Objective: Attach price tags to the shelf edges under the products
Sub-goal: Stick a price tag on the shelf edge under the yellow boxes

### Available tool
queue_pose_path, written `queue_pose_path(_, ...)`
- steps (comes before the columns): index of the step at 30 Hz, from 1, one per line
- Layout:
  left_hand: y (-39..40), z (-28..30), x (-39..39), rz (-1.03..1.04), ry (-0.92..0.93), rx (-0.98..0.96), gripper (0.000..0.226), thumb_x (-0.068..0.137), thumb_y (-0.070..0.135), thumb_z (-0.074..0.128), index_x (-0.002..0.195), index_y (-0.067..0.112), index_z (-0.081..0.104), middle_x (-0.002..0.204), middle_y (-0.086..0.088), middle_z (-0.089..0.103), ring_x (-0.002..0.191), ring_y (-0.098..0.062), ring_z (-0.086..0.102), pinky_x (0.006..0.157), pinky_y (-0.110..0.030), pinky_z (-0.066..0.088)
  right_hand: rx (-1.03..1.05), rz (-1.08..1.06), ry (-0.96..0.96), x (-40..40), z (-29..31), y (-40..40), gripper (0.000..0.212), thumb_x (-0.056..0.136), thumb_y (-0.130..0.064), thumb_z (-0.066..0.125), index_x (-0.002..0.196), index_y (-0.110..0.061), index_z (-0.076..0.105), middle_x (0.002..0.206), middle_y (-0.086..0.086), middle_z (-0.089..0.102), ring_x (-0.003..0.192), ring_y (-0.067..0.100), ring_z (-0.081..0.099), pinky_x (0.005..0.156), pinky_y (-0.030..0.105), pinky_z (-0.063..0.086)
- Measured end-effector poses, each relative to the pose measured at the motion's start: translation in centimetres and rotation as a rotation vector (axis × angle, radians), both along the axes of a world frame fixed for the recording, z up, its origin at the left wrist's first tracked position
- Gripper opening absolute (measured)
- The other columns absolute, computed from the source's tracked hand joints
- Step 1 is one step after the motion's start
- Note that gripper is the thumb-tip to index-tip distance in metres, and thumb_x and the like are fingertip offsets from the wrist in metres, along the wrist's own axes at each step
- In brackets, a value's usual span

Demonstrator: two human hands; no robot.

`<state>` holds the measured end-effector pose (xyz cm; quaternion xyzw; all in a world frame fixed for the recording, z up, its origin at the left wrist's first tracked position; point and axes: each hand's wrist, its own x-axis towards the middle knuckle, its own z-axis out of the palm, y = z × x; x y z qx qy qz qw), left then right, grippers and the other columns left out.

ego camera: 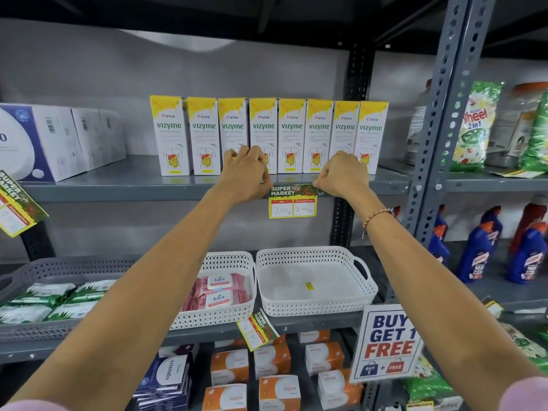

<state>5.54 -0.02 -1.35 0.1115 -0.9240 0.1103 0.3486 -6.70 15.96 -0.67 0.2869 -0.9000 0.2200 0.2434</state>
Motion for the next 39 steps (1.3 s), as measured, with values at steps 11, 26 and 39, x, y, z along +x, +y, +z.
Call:
queue_pose_path(11, 0.1, -0.2, 0.0, -0.006, 0.024, -0.044, 0.024, 0.086, 0.032, 0.054, 0.092, 0.013, 0.067, 0.118, -0.005, 0.050, 0.112, -0.024, 0.044, 0.100, -0.044, 0.027, 0.023, -0.019, 0.048, 0.6, 0.0, 0.1, 0.019, 0.076, -0.024, 0.069, 0.086, -0.008, 0.070, 0.101, 0.006, 0.063, 0.097, 0.027, 0.059, 0.086, 0.040, 0.050)
queue_pose_path(26, 0.2, 0.1, 0.2, -0.044, -0.021, -0.017, 0.021, 0.084, 0.032, 0.062, 0.090, 0.013, 0.068, 0.118, -0.006, 0.049, 0.111, -0.024, 0.043, 0.090, -0.040, 0.036, 0.010, -0.012, 0.065, 0.9, -0.4, 0.5, 0.018, 0.079, -0.030, 0.070, 0.083, -0.012, 0.072, 0.108, 0.008, 0.060, 0.104, 0.028, 0.055, 0.089, 0.040, 0.043)
queue_pose_path(39, 0.9, 0.2, -0.6, -0.100, -0.095, 0.121, 0.041, 0.086, 0.046, 0.058, 0.114, 0.016, 0.061, 0.118, -0.005, 0.058, 0.112, -0.025, 0.051, 0.096, -0.044, 0.036, -0.056, 0.074, 0.031, 2.0, -0.5, 0.0, 0.031, 0.075, -0.040, 0.075, 0.095, -0.017, 0.067, 0.109, 0.006, 0.062, 0.103, 0.026, 0.058, 0.084, 0.038, 0.045)
